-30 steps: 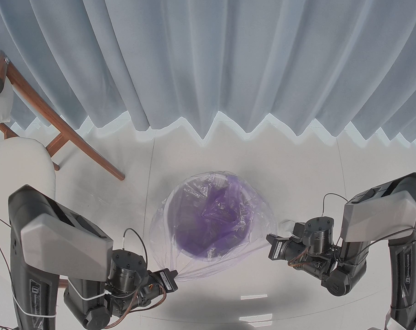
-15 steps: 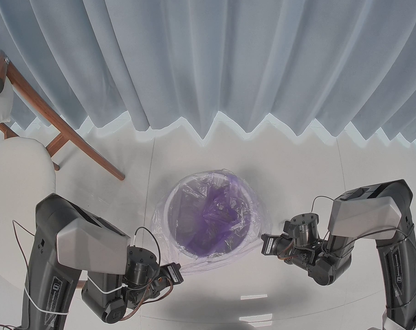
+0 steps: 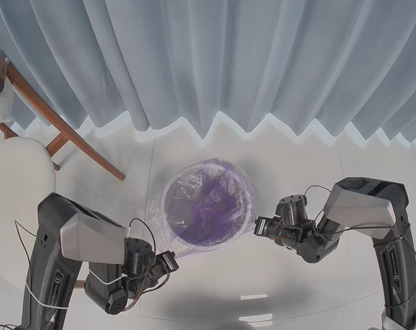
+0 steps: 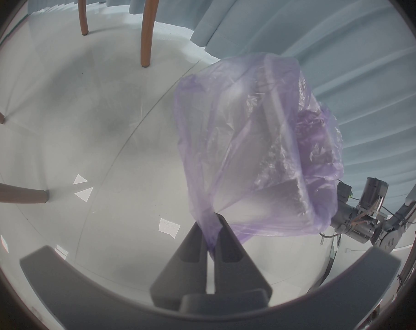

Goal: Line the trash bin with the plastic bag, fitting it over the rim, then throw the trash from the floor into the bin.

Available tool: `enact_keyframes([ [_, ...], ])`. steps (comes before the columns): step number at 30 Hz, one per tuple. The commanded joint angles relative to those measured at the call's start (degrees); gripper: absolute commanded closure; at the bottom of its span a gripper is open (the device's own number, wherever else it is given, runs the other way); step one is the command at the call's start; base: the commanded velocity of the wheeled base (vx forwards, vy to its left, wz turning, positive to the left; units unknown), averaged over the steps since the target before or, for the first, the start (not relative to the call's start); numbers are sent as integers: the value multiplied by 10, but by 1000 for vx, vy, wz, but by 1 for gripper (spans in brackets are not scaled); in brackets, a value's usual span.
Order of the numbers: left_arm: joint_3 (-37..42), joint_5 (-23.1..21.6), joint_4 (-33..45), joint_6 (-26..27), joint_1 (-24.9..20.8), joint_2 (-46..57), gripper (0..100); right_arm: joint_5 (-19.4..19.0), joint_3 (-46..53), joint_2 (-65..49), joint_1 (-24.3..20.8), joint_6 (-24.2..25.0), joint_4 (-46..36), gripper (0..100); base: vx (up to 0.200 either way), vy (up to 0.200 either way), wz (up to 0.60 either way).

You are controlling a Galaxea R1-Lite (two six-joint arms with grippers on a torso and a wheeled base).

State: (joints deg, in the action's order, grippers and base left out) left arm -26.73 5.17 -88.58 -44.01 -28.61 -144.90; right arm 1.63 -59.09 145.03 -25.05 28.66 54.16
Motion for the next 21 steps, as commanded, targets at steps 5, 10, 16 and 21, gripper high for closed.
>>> enact_keyframes([
  [5, -5, 11, 1, 2, -26, -14, 100, 4, -35, 18, 14, 1, -20, 100, 0, 0, 0],
  [10, 1, 30, -1, 38, -36, -29, 100, 10, -25, 18, 13, 0, -21, 100, 0, 0, 0],
  [16, -1, 40, 0, 44, -42, -32, 100, 14, -18, 18, 13, -1, -19, 100, 0, 0, 0],
  [21, 5, 39, 0, 42, -42, -32, 0, 14, -6, 12, 13, 0, -11, 0, 0, 0, 0],
])
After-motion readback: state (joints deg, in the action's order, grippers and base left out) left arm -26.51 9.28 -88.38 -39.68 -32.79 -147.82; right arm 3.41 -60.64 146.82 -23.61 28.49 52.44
